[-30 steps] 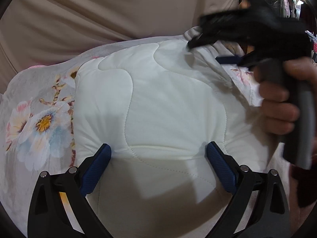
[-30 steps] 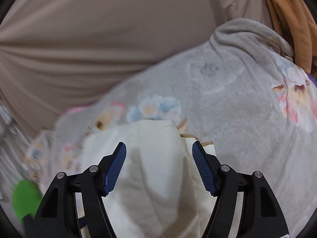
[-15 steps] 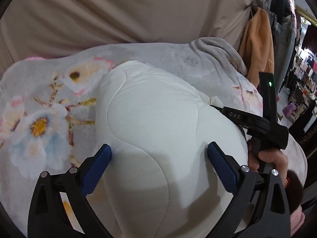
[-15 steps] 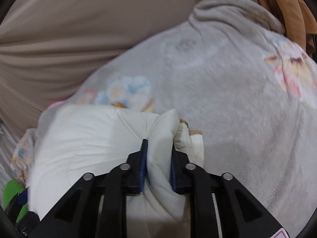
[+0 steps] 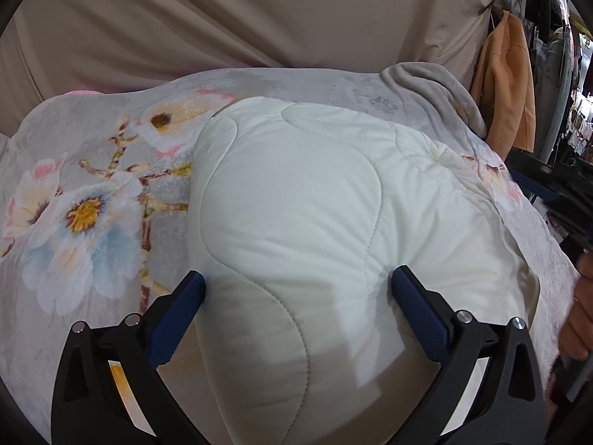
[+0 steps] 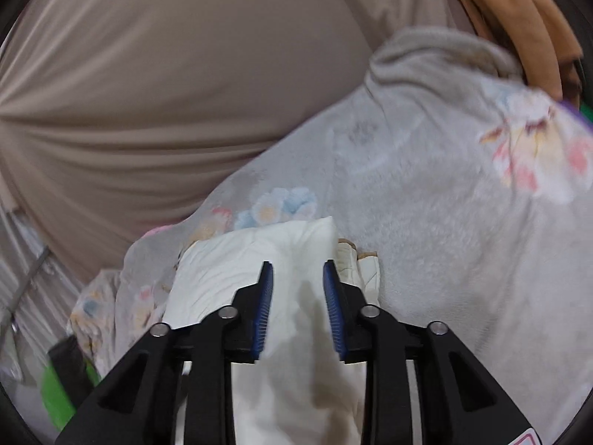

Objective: Fold large clothes

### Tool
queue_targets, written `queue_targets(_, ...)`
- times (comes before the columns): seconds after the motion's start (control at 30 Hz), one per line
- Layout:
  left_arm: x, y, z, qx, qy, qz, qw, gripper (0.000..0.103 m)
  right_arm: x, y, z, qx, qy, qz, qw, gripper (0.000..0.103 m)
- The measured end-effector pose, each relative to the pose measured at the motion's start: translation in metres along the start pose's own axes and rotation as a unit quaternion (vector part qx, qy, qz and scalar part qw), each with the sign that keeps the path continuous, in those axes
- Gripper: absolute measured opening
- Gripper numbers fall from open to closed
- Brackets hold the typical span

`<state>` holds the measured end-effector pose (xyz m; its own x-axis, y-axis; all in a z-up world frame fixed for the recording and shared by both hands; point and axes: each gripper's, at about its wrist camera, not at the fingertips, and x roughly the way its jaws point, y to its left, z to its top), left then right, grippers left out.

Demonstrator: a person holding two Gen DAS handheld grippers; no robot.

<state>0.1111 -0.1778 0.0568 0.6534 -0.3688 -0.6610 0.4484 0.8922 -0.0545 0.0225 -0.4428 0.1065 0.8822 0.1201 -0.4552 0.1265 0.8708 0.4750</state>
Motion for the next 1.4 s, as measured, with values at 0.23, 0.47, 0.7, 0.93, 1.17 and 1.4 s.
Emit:
queue_targets(0.23, -0.006, 0.002, -0.003, -0.002, 0.003, -0.003, 1.0000, 0.098, 0.006, 0.009, -0.068, -0.087, 0.082, -0.060, 0.991, 0.000)
queue_targets(0.47, -0.005, -0.007, -0.012, 0.018, -0.006, 0.011, 0.9998, 0.098, 0.019, -0.012, -0.095, -0.077, 0.080, -0.074, 0.991, 0.000)
queue_targets(0.7, -0.005, -0.001, -0.013, 0.003, 0.002, 0.012, 0.9999, 0.098, 0.005, -0.007, -0.090, -0.056, 0.063, -0.063, 0.994, 0.000)
queue_targets(0.93, -0.017, 0.000, -0.013, -0.004, 0.009, 0.011, 0.9999, 0.098, -0.031, 0.037, -0.097, -0.071, 0.064, 0.017, 0.995, 0.001)
queue_targets(1.17, -0.021, -0.003, -0.018, 0.006, 0.014, 0.018, 0.9997, 0.098, 0.004, 0.058, -0.136, -0.113, 0.124, 0.016, 0.986, 0.000)
queue_targets(1.4, -0.021, -0.002, -0.025, -0.007, 0.025, 0.011, 0.9996, 0.098, 0.006, 0.033, -0.137, -0.041, 0.153, 0.059, 0.986, 0.000)
